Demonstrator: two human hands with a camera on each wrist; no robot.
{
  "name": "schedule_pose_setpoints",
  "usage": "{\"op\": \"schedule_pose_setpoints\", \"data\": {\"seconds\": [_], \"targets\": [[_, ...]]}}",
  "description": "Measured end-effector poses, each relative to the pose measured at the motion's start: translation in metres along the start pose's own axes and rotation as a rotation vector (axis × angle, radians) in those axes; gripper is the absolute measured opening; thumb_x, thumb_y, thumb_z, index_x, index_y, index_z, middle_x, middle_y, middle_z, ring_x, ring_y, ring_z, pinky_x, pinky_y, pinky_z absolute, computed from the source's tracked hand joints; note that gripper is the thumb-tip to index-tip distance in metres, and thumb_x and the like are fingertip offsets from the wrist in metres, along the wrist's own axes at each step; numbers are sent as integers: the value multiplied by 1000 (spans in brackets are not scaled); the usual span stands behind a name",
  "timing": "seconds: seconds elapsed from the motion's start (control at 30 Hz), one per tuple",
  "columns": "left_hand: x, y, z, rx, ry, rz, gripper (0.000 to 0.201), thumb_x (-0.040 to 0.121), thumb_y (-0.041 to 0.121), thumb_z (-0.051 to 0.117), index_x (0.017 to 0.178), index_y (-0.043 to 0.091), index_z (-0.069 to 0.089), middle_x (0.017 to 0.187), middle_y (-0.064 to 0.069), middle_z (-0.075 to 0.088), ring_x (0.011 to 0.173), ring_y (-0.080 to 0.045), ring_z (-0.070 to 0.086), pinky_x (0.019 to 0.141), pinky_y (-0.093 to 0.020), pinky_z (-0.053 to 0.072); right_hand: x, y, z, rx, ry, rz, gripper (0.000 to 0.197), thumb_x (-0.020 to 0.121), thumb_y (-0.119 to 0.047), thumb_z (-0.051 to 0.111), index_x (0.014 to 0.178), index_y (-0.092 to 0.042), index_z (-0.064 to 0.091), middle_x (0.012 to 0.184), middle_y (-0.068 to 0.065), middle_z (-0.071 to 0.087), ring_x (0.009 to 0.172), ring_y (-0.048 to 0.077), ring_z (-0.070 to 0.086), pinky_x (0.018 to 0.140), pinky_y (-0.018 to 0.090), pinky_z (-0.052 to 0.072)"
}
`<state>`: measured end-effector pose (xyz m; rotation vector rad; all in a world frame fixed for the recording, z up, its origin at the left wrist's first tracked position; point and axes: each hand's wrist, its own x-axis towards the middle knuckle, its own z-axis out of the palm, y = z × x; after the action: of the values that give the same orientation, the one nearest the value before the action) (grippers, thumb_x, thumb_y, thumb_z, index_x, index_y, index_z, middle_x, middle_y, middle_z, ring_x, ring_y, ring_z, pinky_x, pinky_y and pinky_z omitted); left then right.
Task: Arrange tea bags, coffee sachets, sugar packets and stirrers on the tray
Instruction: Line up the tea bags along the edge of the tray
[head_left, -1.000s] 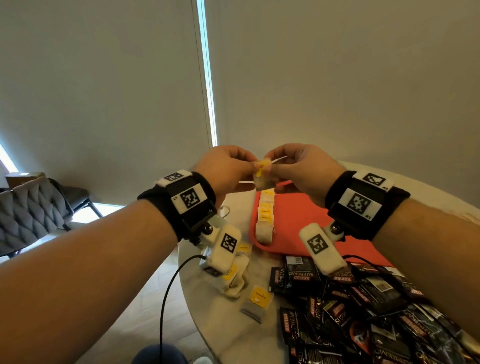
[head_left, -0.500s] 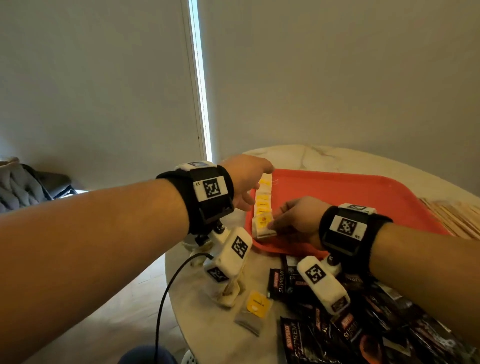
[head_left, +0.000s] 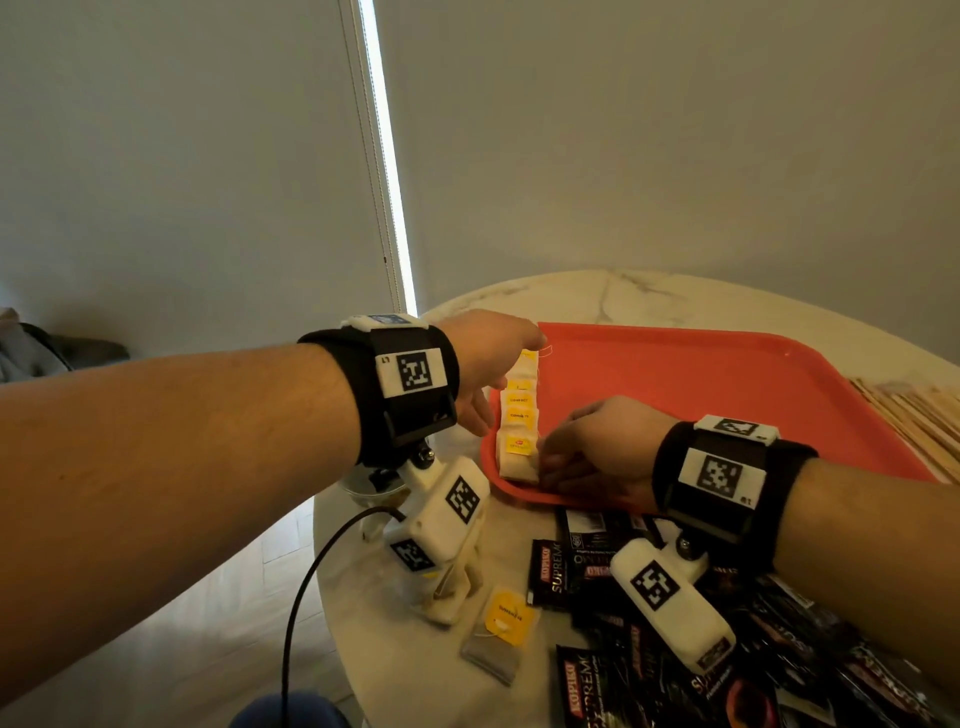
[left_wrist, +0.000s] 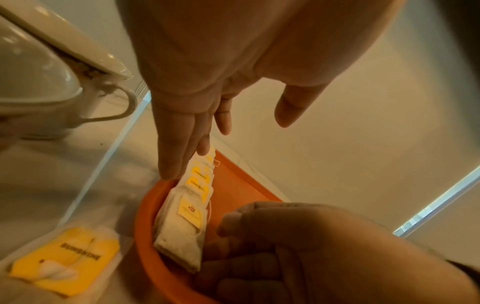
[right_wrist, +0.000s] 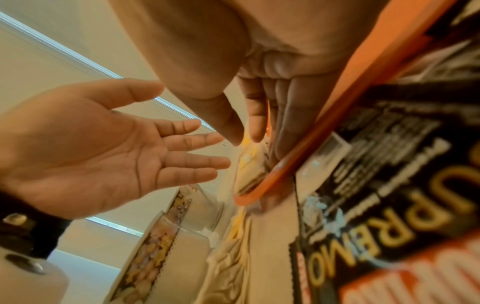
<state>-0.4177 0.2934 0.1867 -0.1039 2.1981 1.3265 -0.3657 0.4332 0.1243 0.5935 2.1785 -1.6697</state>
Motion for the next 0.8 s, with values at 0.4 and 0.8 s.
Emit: {"op": "schedule_pose_setpoints", "data": {"seconds": [0.4, 0.8], "targets": [[10, -3, 5, 70, 27, -9, 65, 107, 43, 51, 163, 15, 32, 152, -23, 51, 117, -56, 61, 93, -58, 50, -1, -5, -6, 99, -20, 24, 17, 97, -3, 60, 105, 9, 69, 97, 25, 76, 93, 38, 75, 82, 41, 62], [16, 5, 8, 91, 53, 4, 63, 108, 43, 49, 162, 14, 31, 152, -21, 51, 110, -50, 65, 89, -54, 51, 10, -9, -5, 108, 54, -30, 13, 97, -5, 59, 103, 5, 64, 98, 26, 73, 85, 37, 72, 83, 45, 60]]}}
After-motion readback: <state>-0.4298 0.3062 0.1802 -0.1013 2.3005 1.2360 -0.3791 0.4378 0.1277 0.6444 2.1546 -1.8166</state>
